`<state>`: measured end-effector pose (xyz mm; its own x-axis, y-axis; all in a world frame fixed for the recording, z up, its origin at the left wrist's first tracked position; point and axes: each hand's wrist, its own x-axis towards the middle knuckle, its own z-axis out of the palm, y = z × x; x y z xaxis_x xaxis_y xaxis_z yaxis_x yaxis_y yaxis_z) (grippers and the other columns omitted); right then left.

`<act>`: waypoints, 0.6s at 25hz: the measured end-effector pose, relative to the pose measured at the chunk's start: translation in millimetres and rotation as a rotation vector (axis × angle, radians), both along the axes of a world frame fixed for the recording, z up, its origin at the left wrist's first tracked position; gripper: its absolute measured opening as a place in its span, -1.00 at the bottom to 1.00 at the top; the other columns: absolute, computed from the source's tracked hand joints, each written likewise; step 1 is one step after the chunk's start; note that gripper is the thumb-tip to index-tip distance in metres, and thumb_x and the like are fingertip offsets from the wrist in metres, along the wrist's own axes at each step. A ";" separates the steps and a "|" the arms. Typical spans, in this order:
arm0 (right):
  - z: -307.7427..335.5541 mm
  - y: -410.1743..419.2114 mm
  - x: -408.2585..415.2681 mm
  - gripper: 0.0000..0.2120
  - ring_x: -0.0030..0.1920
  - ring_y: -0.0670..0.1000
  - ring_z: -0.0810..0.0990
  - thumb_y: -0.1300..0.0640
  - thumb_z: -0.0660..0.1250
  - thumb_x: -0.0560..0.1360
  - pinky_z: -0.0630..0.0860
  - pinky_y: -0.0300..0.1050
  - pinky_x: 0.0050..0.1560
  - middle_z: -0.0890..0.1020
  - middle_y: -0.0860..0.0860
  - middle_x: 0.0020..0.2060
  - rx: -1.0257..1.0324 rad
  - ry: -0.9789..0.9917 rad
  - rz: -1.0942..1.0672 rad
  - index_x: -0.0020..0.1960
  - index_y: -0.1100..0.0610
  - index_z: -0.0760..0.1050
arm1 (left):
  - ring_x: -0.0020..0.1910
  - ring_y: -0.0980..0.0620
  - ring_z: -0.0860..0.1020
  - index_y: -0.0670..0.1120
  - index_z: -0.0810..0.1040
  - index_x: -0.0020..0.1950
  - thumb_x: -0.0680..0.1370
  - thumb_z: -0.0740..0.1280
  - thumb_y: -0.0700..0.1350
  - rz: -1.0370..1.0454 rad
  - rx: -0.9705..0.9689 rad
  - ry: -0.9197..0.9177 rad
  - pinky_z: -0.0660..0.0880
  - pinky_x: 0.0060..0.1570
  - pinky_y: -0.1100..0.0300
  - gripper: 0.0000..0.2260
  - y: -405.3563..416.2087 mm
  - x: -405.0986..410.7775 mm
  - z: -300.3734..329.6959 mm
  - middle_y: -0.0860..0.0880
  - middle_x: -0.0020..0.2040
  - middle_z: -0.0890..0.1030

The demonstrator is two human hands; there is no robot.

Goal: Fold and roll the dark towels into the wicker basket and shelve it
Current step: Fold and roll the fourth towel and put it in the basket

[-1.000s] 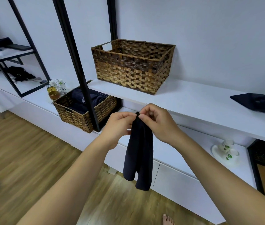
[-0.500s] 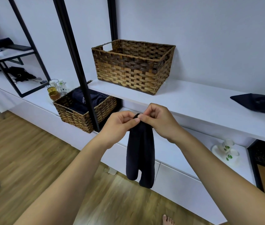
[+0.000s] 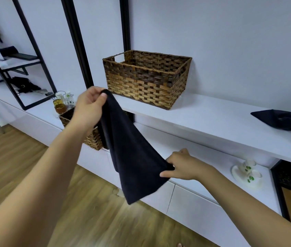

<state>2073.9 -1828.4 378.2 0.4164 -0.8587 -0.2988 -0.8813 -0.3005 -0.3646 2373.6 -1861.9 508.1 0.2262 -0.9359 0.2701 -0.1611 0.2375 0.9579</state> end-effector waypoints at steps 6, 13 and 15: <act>35.1 -25.4 -28.3 -0.69 0.02 0.00 0.39 -0.18 0.11 0.66 0.24 0.03 0.21 0.57 -0.16 -0.19 -0.508 0.172 -0.032 -0.05 -0.06 0.54 | -0.07 -0.03 0.61 0.05 0.55 -0.02 0.66 0.24 -0.12 0.240 0.028 -0.249 0.56 -0.03 0.08 -0.86 -14.8 59.1 -3.4 0.00 -0.08 0.65; 101.3 -37.3 -31.7 -0.62 0.08 0.19 0.40 -0.12 0.28 0.62 0.32 0.02 0.12 0.59 0.13 0.03 -0.699 0.188 -0.440 0.34 0.05 0.42 | -0.06 -0.09 0.57 -0.09 0.53 0.09 0.66 0.22 -0.14 0.318 0.104 -0.460 0.45 -0.04 0.06 -0.89 -15.3 55.1 -20.8 -0.02 -0.09 0.60; 105.5 -46.1 -38.6 -0.71 0.10 0.15 0.42 -0.09 0.27 0.63 0.26 0.01 0.03 0.63 0.06 -0.07 -0.745 0.319 -0.424 0.22 0.08 0.55 | -0.11 -0.10 0.60 -0.04 0.54 0.06 0.64 0.24 -0.12 0.295 0.110 -0.426 0.53 -0.04 0.03 -0.90 -18.7 47.2 -14.6 0.02 -0.13 0.58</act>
